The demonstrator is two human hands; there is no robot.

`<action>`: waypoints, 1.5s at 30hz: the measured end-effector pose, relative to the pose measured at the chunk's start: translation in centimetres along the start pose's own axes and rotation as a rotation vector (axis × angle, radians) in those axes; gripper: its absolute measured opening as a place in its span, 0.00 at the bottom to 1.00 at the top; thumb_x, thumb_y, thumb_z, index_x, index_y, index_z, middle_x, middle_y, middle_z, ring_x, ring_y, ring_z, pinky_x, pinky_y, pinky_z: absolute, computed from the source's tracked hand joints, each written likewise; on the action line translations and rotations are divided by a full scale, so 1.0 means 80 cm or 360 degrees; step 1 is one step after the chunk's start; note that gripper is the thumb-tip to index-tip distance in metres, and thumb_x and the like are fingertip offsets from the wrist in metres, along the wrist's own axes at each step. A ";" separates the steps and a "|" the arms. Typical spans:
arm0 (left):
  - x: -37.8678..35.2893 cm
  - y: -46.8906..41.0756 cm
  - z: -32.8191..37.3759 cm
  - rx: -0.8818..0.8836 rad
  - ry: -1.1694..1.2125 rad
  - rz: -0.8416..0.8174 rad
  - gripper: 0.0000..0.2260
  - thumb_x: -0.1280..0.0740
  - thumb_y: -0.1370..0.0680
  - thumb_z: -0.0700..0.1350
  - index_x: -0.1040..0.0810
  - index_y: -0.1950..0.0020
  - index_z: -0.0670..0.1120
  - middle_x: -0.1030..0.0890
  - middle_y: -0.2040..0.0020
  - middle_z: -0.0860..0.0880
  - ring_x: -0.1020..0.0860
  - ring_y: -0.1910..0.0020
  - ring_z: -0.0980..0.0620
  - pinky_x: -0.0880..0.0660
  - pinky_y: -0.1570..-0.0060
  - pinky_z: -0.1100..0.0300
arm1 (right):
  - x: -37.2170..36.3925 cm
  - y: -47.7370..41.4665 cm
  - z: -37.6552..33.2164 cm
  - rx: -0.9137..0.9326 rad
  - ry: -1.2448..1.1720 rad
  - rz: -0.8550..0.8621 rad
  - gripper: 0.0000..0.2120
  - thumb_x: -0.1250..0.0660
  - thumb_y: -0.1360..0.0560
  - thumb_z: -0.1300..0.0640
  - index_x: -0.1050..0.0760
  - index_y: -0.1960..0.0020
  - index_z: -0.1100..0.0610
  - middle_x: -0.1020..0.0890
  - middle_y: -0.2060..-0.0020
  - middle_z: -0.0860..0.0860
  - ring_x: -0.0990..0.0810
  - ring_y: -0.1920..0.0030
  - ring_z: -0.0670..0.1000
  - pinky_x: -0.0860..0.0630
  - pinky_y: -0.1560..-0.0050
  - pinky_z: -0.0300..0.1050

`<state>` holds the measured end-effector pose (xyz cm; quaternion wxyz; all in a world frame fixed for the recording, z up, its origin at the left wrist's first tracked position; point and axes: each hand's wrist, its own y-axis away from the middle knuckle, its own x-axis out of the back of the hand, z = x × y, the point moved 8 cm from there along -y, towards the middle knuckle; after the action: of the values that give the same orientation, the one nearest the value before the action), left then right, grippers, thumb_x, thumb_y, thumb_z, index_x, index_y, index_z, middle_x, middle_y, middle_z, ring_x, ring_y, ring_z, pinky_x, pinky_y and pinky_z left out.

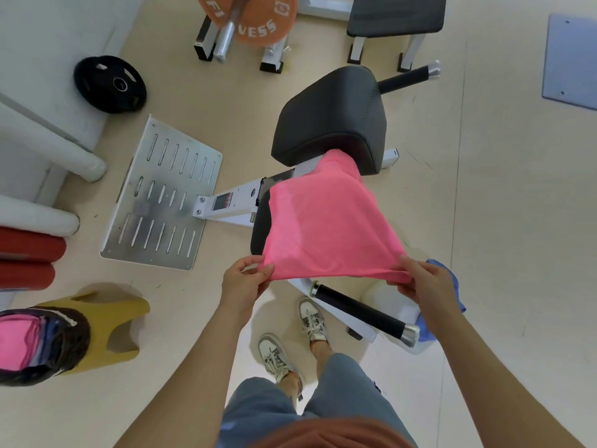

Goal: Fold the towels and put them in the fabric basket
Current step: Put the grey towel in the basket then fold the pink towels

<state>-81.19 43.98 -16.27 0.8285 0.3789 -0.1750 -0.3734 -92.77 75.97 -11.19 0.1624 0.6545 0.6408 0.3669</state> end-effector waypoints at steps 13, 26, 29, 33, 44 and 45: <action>0.016 0.001 0.011 -0.0096 0.0133 0.0129 0.04 0.30 0.25 0.38 0.21 0.59 0.42 0.21 0.62 0.45 0.24 0.66 0.51 0.23 0.65 0.65 | 0.002 0.009 0.001 0.0243 0.0039 0.0111 0.02 0.28 0.27 0.60 0.20 0.58 0.58 0.18 0.63 0.58 0.21 0.63 0.51 0.24 0.58 0.42; 0.060 0.021 0.000 0.0056 0.0298 0.0191 0.13 0.40 0.24 0.27 0.25 0.61 0.43 0.23 0.62 0.43 0.23 0.65 0.47 0.23 0.71 0.67 | -0.059 0.033 0.068 -0.1044 -0.1081 -0.0334 0.07 0.34 0.27 0.71 0.27 0.50 0.64 0.23 0.57 0.59 0.22 0.59 0.53 0.19 0.66 0.38; 0.068 0.031 -0.009 0.0098 0.0233 0.0209 0.12 0.41 0.25 0.25 0.21 0.59 0.37 0.20 0.59 0.41 0.23 0.63 0.46 0.21 0.68 0.65 | -0.057 0.041 0.075 -0.1021 -0.1076 -0.0323 0.09 0.36 0.25 0.71 0.27 0.45 0.66 0.24 0.53 0.61 0.21 0.52 0.58 0.17 0.66 0.42; 0.068 0.056 -0.011 0.0027 -0.0035 0.0013 0.17 0.38 0.30 0.22 0.17 0.53 0.39 0.16 0.57 0.43 0.20 0.59 0.48 0.21 0.58 0.63 | -0.046 0.054 0.071 -0.0870 -0.1113 -0.0256 0.07 0.40 0.23 0.72 0.28 0.45 0.68 0.24 0.50 0.63 0.21 0.52 0.59 0.17 0.63 0.44; 0.086 0.117 -0.015 -0.0352 -0.1146 -0.0232 0.13 0.27 0.30 0.34 0.16 0.61 0.54 0.16 0.65 0.56 0.20 0.65 0.61 0.26 0.61 0.68 | 0.016 0.118 0.074 -0.0303 -0.0120 -0.0270 0.05 0.35 0.25 0.70 0.26 0.49 0.66 0.22 0.65 0.62 0.21 0.71 0.53 0.21 0.68 0.39; 0.091 0.117 -0.014 -0.0360 -0.1206 -0.0256 0.13 0.27 0.29 0.34 0.16 0.61 0.53 0.16 0.65 0.53 0.21 0.64 0.59 0.26 0.60 0.66 | 0.019 0.124 0.069 -0.0285 -0.0090 -0.0336 0.06 0.33 0.25 0.69 0.24 0.48 0.67 0.20 0.64 0.62 0.20 0.68 0.54 0.21 0.67 0.39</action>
<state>-71.22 43.16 -9.82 0.7099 0.1335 -0.3955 -0.5672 -81.95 77.59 -7.74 0.2758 0.5764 0.6660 0.3849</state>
